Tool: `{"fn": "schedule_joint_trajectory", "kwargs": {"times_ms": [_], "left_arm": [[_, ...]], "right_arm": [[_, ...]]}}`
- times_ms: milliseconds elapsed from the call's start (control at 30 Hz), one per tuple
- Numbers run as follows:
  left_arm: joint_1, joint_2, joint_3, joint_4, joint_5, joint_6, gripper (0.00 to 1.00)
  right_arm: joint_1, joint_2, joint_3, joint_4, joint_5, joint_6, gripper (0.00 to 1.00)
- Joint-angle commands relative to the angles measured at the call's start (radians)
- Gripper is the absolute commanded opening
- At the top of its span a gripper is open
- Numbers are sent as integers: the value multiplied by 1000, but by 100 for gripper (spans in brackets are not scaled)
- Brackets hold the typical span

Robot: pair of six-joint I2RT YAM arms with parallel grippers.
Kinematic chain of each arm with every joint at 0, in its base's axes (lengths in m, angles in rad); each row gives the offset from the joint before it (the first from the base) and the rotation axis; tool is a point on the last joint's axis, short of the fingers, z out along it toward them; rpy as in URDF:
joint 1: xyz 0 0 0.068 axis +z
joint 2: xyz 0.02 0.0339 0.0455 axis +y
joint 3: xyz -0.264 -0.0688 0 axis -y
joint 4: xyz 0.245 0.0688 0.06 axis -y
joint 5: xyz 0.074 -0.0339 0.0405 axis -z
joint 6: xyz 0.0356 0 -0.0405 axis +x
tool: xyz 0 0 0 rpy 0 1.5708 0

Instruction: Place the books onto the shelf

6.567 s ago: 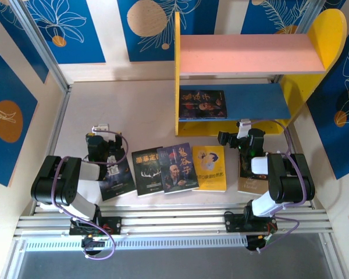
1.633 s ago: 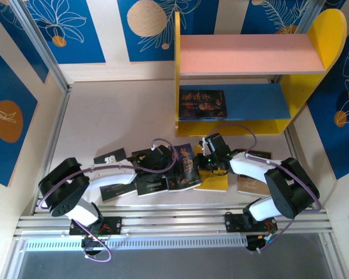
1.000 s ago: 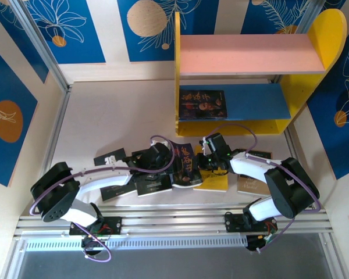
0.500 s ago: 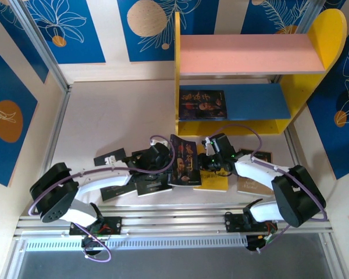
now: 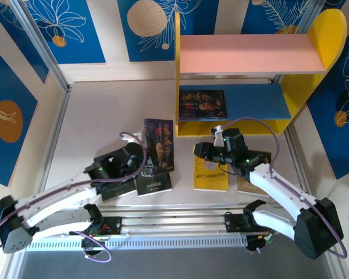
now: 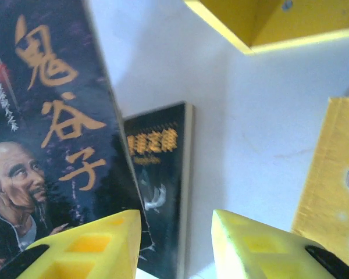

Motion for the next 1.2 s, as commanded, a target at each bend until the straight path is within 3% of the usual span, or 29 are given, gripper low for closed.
{"fn": "schedule_joint_trajectory", "kwargs": {"times_ms": [0, 167, 333, 400, 533, 667, 900, 1167], "left_arm": [[-7, -126, 54, -37, -201, 21, 0], [-7, -217, 49, 37, -323, 62, 0], [-7, -201, 38, 213, -384, 92, 0], [-8, -177, 35, 274, -392, 82, 0], [-9, -121, 12, 424, -382, 52, 0], [-9, -84, 1, 531, -369, 44, 0], [-11, -58, -26, 632, -349, 3, 0], [-26, -24, -111, 796, -335, -79, 0]], "right_arm": [[39, -41, -48, 166, 36, 192, 39], [164, -38, -72, 338, 168, 337, 42], [289, 34, -45, 514, 288, 434, 49], [319, 77, -23, 572, 303, 459, 56], [357, 166, 4, 710, 275, 504, 81], [386, 217, 7, 796, 293, 536, 93], [398, 286, 17, 921, 305, 574, 98], [421, 361, 18, 1052, 367, 633, 97]]}}
